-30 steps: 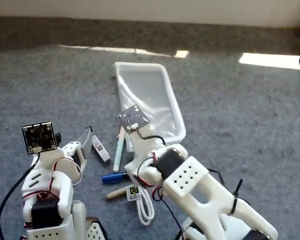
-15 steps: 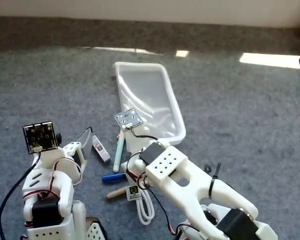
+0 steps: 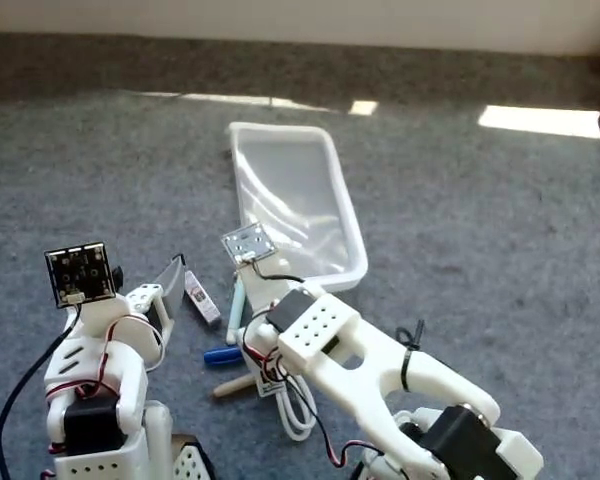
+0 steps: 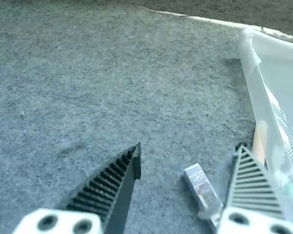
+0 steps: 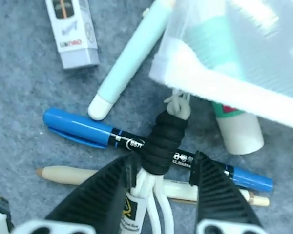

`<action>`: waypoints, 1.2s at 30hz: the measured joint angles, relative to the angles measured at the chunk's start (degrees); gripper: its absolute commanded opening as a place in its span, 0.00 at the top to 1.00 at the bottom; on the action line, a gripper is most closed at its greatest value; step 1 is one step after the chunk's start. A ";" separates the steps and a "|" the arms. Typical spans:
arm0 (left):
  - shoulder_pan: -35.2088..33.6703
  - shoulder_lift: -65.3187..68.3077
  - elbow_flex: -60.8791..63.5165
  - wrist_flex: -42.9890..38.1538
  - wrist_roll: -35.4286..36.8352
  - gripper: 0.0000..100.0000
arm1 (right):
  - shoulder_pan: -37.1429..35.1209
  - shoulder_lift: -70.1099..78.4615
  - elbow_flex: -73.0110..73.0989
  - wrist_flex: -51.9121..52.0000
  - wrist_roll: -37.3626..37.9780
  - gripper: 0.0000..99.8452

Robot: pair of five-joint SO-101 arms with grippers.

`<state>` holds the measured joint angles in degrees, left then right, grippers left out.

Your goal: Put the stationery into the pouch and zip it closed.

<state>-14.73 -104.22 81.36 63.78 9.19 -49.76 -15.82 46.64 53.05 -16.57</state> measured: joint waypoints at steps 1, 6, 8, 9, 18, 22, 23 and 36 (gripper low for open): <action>0.00 0.00 0.00 0.00 0.00 0.72 | 0.00 0.00 -0.09 0.00 0.00 0.82; 0.00 0.00 0.00 0.00 0.00 0.72 | -0.09 -0.09 -1.85 -0.18 -0.09 0.82; 0.00 0.00 0.00 0.00 0.00 0.72 | -0.09 -0.09 -2.02 -0.18 -0.09 0.82; 0.00 0.00 0.00 0.00 0.00 0.72 | -0.09 0.35 -2.02 -0.62 -0.09 0.82; 0.00 0.00 0.00 0.00 0.00 0.72 | -0.18 3.60 -2.02 -2.55 -0.09 0.87; 0.00 0.00 0.00 0.00 0.00 0.72 | -0.09 3.60 -2.02 -2.90 -0.09 0.88; 0.00 0.00 0.00 0.00 0.00 0.72 | -0.09 3.60 -2.02 -2.90 -0.09 0.88; 0.00 0.00 0.00 0.00 0.00 0.72 | -0.09 3.60 -2.02 -2.90 1.76 1.00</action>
<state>-14.73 -104.22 81.36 63.78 9.19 -49.85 -12.22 44.62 50.15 -14.81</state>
